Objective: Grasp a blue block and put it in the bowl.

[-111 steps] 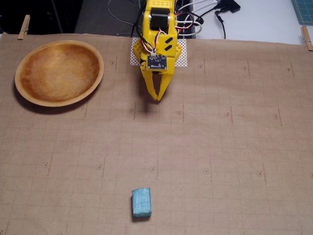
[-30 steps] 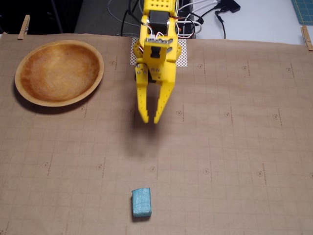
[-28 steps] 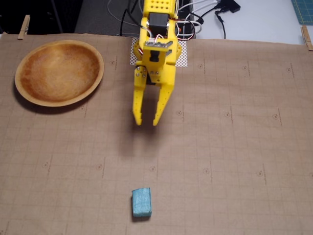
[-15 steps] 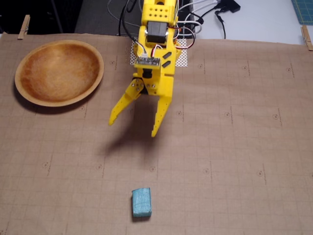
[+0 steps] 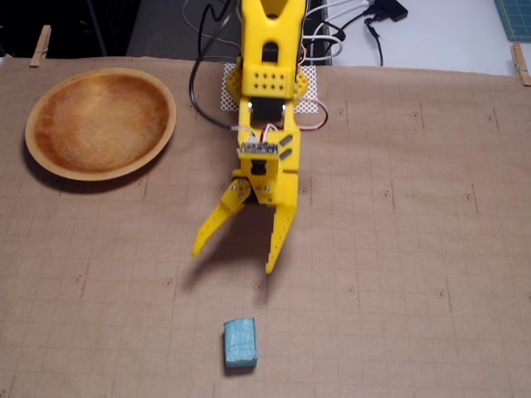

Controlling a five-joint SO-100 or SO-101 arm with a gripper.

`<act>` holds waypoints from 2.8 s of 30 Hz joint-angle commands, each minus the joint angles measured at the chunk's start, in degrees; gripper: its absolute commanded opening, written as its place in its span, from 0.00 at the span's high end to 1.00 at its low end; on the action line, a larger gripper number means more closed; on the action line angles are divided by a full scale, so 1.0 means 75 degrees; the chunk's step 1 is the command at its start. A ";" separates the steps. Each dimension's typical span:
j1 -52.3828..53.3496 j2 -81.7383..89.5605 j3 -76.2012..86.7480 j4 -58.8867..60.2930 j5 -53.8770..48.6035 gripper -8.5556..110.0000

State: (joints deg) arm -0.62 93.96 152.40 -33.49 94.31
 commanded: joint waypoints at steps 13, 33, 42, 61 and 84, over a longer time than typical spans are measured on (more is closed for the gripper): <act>-0.0223 -0.4418 -0.0117 -0.6059 0.0094 0.59; -0.0035 -0.5555 -0.2941 -0.4535 -0.0105 0.58; -0.0059 -0.5590 -0.4020 -0.3305 -0.0187 0.58; -0.0141 -0.6328 -0.5836 -0.1875 -0.0105 0.59; -0.0129 -0.6316 -0.5648 -0.1910 -0.0094 0.88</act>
State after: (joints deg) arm -1.67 44.91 110.65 -46.58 92.81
